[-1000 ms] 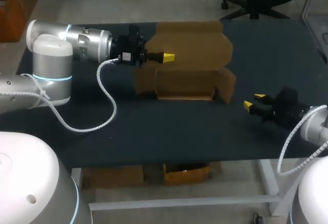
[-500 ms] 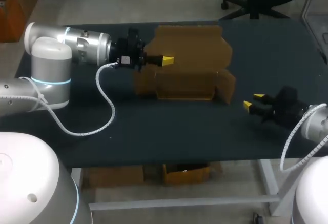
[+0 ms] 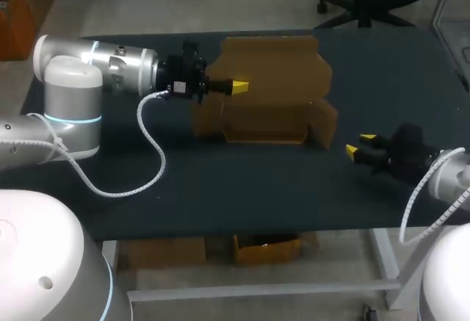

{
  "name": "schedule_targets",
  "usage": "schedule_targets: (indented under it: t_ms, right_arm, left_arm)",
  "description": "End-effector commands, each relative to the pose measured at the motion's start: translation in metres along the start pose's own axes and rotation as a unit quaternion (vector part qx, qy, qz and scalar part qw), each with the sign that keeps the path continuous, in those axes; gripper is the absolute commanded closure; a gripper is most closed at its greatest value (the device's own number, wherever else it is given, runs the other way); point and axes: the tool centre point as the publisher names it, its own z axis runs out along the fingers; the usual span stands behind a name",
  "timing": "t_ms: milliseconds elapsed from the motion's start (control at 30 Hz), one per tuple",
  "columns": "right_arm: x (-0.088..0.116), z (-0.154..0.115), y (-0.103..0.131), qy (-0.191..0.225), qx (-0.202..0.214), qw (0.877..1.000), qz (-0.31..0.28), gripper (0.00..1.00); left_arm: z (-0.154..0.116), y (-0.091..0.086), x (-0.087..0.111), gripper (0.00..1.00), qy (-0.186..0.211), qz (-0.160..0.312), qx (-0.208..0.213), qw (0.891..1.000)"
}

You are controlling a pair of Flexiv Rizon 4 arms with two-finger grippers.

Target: Assemble the packaging by folding the flat box into shape, placing the metal phone stand inside, and closing the box properly

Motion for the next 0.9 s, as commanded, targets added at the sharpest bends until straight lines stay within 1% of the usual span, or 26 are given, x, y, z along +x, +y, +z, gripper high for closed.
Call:
schedule_targets:
  t_ms: [33, 300, 600, 900]
  right_arm:
    - [0.000, 0.007, 0.002, 0.001, -0.002, 1.000, -0.001, 0.47]
    - [0.003, 0.021, 0.009, 0.013, -0.006, 1.000, -0.006, 0.48]
    - [0.000, 0.029, 0.014, 0.017, -0.004, 1.000, -0.008, 0.50]
    - [0.009, 0.046, 0.014, 0.018, -0.004, 1.000, -0.006, 0.51]
  left_arm:
    - [0.001, 0.004, 0.000, 1.00, 0.000, 0.000, 0.000, 1.000]
    - [0.001, 0.004, 0.000, 1.00, 0.000, 0.000, 0.000, 1.000]
    - [0.001, 0.004, 0.000, 1.00, 0.000, 0.000, 0.000, 1.000]
    - [0.001, 0.004, 0.000, 1.00, 0.000, 0.000, 0.000, 1.000]
